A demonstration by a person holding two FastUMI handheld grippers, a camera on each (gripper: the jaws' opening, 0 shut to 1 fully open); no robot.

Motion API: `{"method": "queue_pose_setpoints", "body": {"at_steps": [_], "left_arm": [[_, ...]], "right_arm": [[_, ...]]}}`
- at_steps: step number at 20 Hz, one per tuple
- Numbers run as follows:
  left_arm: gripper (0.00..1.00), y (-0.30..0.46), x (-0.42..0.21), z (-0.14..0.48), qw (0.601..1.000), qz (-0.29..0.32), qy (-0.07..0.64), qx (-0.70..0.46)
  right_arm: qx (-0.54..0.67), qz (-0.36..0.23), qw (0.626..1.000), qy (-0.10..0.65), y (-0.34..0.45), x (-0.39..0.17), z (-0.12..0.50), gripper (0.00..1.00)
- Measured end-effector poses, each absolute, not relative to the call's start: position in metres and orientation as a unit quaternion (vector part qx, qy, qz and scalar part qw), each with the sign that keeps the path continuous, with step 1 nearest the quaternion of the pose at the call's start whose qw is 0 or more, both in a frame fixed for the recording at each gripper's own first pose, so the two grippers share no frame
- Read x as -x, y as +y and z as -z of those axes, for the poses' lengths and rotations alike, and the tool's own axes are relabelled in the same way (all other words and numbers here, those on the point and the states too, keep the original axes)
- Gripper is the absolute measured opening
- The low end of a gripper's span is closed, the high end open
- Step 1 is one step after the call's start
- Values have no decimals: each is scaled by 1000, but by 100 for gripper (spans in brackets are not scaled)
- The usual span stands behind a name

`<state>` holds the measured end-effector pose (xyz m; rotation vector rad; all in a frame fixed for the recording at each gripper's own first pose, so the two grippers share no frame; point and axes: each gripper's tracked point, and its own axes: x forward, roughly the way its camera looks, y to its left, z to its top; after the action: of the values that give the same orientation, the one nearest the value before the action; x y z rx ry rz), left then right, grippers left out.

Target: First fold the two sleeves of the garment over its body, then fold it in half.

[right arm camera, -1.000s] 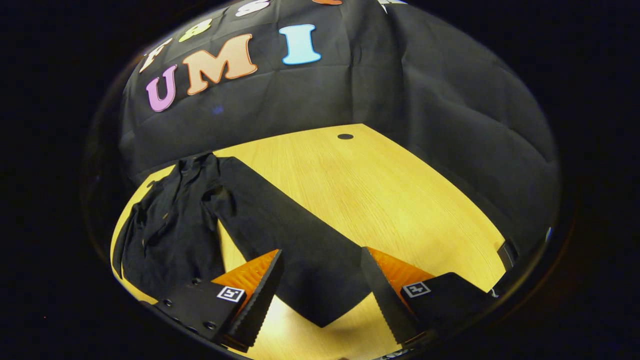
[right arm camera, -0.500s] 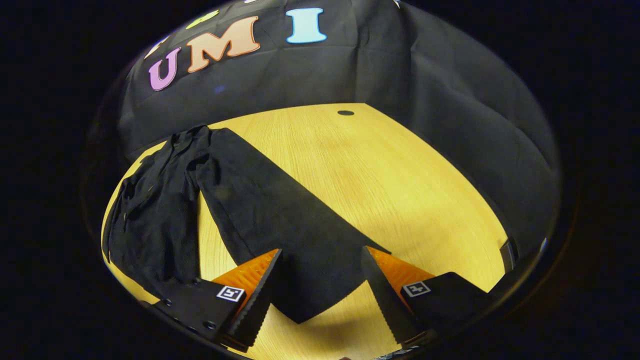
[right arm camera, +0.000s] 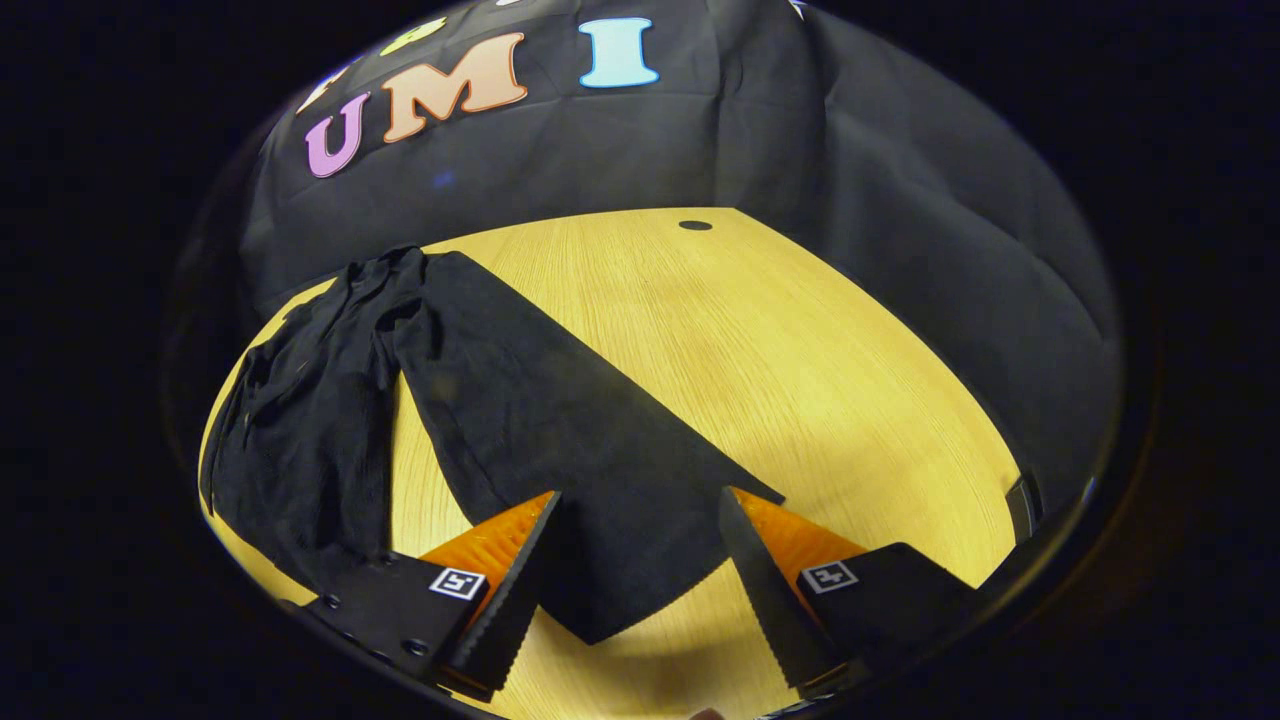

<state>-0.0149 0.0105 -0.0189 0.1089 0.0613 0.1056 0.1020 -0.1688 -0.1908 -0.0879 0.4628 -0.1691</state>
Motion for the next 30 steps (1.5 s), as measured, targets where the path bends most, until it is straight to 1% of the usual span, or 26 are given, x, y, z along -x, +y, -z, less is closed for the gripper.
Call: {"method": "queue_pose_setpoints", "body": {"at_steps": [3, 4, 5, 6, 8, 9, 10, 11, 12, 13, 14, 15, 16, 17, 18, 19, 25, 30], "left_arm": [[93, 5, 16, 22, 997, -44, 33, -57], [92, 4, 16, 22, 997, -42, 33, -55], [93, 2, 16, 23, 997, -40, 31, -53], [93, -1, 16, 23, 997, -37, 32, -51], [92, -4, 16, 26, 998, -32, 33, -48], [92, -6, 17, 27, 998, -30, 33, -50], [92, -6, 17, 27, 998, -29, 33, -52], [92, -7, 17, 28, 998, -29, 33, -55], [92, -7, 17, 28, 997, -28, 33, -57], [92, -8, 18, 28, 997, -28, 31, -58], [92, -9, 18, 27, 997, -28, 31, -58], [92, -8, 19, 27, 997, -28, 30, -58], [92, -8, 18, 27, 997, -29, 30, -58], [92, -8, 20, 28, 997, -30, 30, -58], [93, -9, 20, 28, 997, -30, 30, -56], [92, -9, 22, 29, 998, -31, 30, -55], [92, -12, 27, 31, 997, -36, 30, -54], [92, -15, 28, 36, 997, -49, 38, -41]], "right_arm": [[40, 87, 967, 236, -162, -100, 190, 92], [40, 86, 966, 240, -158, -101, 191, 86], [41, 82, 965, 244, -154, -101, 190, 75], [47, 72, 965, 246, -149, -102, 191, 71], [66, 72, 966, 240, -147, -102, 191, 43], [68, 61, 967, 238, -143, -104, 192, 40], [67, 62, 968, 235, -143, -104, 192, 35], [61, 59, 968, 237, -141, -104, 193, 22], [52, 60, 968, 239, -139, -103, 193, 21], [44, 58, 968, 240, -139, -105, 193, 16], [38, 57, 968, 243, -139, -104, 193, 16], [36, 55, 967, 244, -139, -105, 191, 9], [33, 54, 967, 246, -139, -105, 193, 9], [34, 53, 967, 245, -138, -104, 191, 4], [38, 53, 967, 246, -138, -105, 192, 2], [43, 55, 967, 245, -138, -105, 192, 3], [40, 66, 965, 250, -137, -105, 190, 2], [18, 46, 959, 277, -140, -107, 190, 3]]}}
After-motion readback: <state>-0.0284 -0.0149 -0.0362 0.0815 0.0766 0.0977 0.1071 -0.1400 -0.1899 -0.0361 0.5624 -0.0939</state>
